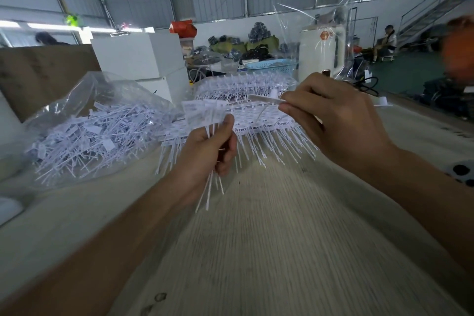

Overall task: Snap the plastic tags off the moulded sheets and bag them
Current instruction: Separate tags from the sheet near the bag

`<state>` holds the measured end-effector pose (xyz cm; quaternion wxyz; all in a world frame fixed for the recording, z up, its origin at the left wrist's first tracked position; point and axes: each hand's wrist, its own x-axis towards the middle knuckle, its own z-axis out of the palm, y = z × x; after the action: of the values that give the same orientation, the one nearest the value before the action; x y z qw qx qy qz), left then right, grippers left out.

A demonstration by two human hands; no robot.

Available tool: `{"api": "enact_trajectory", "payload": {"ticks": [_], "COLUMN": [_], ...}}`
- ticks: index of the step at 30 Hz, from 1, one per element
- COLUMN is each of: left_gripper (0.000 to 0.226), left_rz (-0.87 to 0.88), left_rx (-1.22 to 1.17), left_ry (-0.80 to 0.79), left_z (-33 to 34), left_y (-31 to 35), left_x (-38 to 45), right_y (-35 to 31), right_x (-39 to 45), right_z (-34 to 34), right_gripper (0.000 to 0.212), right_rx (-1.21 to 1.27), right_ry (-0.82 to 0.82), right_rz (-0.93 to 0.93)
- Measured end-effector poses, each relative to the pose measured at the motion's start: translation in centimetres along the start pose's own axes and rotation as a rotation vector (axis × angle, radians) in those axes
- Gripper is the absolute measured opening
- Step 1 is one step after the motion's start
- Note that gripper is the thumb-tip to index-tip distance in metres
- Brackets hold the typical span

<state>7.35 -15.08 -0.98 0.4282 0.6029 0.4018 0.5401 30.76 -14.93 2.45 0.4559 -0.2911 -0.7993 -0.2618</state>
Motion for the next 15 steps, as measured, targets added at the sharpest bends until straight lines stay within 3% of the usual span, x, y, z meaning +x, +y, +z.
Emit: {"api": "enact_trajectory", "payload": {"ticks": [4, 10, 15], "left_gripper": [0.045, 0.051, 0.023], "left_rz": [0.017, 0.0, 0.148], "left_rx": [-0.061, 0.057, 0.016], "left_ry": [-0.026, -0.065, 0.014], "left_z": [0.2, 1.3, 0.8], "left_y": [-0.1, -0.8, 1.6], "left_x": [0.3, -0.2, 0.0], "right_y": [0.2, 0.2, 0.3], "right_x": [-0.1, -0.1, 0.0], "right_z": [0.1, -0.1, -0.2], "right_gripper": [0.028, 0.028, 0.03], "right_rx": [0.002, 0.006, 0.021], "right_ry": [-0.004, -0.001, -0.029], "right_rz": [0.007, 0.011, 0.027]}}
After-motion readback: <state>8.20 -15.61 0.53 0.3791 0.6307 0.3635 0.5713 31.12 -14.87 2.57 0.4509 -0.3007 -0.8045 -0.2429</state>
